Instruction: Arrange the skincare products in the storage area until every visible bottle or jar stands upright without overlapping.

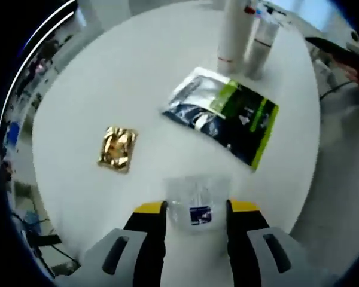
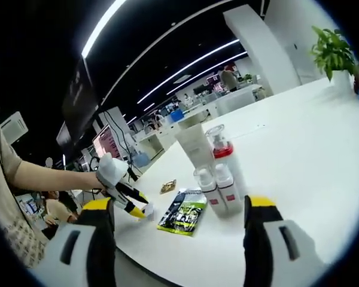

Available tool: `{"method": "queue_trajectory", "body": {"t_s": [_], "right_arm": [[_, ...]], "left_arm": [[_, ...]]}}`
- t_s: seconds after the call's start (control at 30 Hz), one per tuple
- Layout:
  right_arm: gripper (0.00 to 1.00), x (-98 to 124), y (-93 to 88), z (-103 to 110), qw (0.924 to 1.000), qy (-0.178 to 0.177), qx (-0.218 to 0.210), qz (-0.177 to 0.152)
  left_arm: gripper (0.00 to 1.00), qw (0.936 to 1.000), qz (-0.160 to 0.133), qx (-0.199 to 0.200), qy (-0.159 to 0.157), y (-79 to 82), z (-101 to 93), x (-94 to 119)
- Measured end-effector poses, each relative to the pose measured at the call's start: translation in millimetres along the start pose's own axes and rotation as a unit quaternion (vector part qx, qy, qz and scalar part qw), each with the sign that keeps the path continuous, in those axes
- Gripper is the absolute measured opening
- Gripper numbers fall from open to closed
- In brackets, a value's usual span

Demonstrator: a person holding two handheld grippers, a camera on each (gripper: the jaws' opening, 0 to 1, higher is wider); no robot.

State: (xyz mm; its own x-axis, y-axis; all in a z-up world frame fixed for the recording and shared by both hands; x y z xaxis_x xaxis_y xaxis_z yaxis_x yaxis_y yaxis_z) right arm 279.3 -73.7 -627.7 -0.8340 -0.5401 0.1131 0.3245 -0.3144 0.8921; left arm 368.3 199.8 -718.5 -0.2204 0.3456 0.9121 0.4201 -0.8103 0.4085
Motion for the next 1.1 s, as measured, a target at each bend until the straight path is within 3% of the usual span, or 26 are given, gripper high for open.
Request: {"method": "queue_trajectory", "body": {"t_s": [0.1,0.2,0.37,0.5,0.6,0.63,0.77,0.97,1.1], "right_arm": [[0.90,0.3,0.5,-0.2,1.0000,-0.002,0.000,-0.001],[0.90,0.6,0.8,-1.1,1.0000,-0.005,0.000,-0.002],[0.90,0.8,0.6,-2.3,1.0000,-0.010,0.001,-0.002],[0.90,1.0,0.8,-3.1,0.9999,-0.013,0.002,-0.002],[0.90,1.2,1.4,-3.7,0.9999,-0.016,0.002,-0.004],[0.90,1.2,1.5,-3.8,0.9999,-0.016,0.002,-0.004],[0.90,1.6,1.7,-5.6,0.9998,-0.020,0.002,-0.006],[0.90,2.8,2.3,-8.7,0.9996,-0.027,0.001,-0.010],[0.90,3.2,3.9,-8.6,0.9994,-0.030,0.000,-0.014]], "left_arm": [[0.36,0.9980,0.015,-0.056,-0.026,3.4,-0.3,-0.8],[0.36,0.9909,0.014,-0.122,-0.055,9.1,-3.9,-2.5],[0.37,0.9688,0.040,-0.230,-0.082,9.9,-0.2,-9.5],[0.37,0.9682,0.038,-0.227,-0.098,11.9,-3.1,-16.4],[0.37,0.9594,0.042,-0.261,-0.099,13.9,-1.4,-21.1],[0.37,0.9591,0.042,-0.262,-0.097,14.1,-1.0,-21.4],[0.37,0.9616,0.032,-0.252,-0.105,19.5,-3.0,-24.9],[0.37,0.9608,0.046,-0.250,-0.112,13.7,-6.3,-34.2],[0.37,0.9632,0.035,-0.238,-0.120,15.5,-9.8,-34.8]]}}
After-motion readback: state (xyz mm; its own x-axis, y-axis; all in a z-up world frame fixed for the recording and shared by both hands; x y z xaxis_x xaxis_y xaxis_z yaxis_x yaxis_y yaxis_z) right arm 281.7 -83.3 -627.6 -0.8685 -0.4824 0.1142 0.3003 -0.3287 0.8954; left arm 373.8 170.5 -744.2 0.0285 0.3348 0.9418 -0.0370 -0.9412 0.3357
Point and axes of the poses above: the point that each gripper's makers call its tool centre point, and the gripper's own axes: x roughly backward along the fingers, z roughly to its left, y roughly out of its top, the point moved 4 cm from there along x, roughly backward along the fingers, and after that the axes turned 6 degrees about -z, right-handed, at the moved point
